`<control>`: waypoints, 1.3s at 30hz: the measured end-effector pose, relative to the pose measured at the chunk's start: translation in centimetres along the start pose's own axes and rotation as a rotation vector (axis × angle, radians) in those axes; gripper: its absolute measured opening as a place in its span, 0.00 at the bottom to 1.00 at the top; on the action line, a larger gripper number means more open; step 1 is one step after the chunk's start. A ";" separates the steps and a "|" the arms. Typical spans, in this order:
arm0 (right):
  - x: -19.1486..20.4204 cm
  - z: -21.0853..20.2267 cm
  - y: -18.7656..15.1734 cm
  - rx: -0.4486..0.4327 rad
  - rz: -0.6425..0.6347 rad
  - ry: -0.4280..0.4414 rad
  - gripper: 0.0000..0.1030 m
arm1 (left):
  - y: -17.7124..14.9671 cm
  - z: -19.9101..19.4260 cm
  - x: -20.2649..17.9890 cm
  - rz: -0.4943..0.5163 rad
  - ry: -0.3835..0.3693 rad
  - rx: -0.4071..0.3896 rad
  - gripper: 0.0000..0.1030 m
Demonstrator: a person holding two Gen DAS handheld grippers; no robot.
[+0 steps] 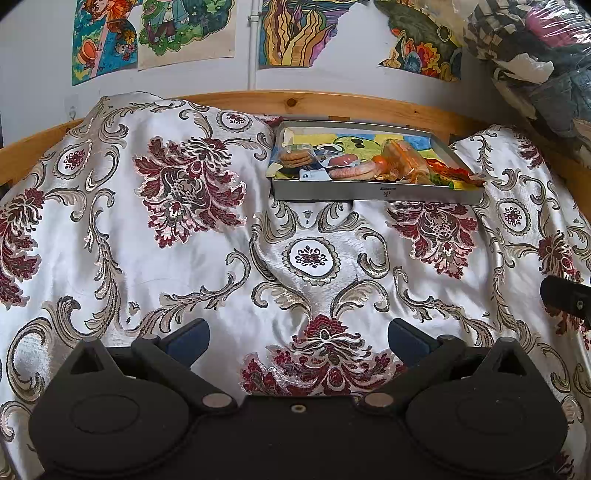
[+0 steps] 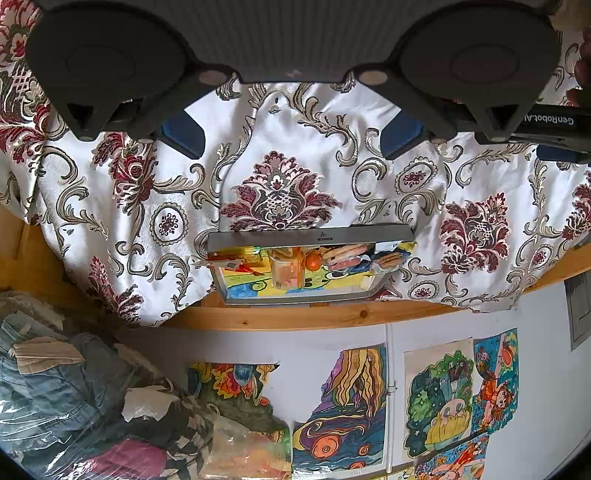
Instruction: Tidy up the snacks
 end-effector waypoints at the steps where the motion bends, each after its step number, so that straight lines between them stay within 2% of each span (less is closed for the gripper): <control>1: 0.0 0.0 0.0 0.000 0.000 0.000 1.00 | 0.0 0.0 0.0 0.000 0.000 0.000 0.99; 33: 0.1 0.1 -0.2 0.005 0.001 0.002 1.00 | -0.2 0.0 0.1 -0.001 -0.002 0.006 0.99; 39: 0.1 0.1 -0.2 0.006 0.001 0.000 1.00 | -0.1 -0.6 -0.8 0.030 -0.012 -0.026 0.99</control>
Point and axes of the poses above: each gripper's, at about its wrist camera, not at the fingertips, and z roughly the way its jaws point, x to its left, y to its top, the point moved 5 cm from there along z, roughly the way its jaws point, and after that the axes turned 13 degrees about x, right-handed, at the moved point
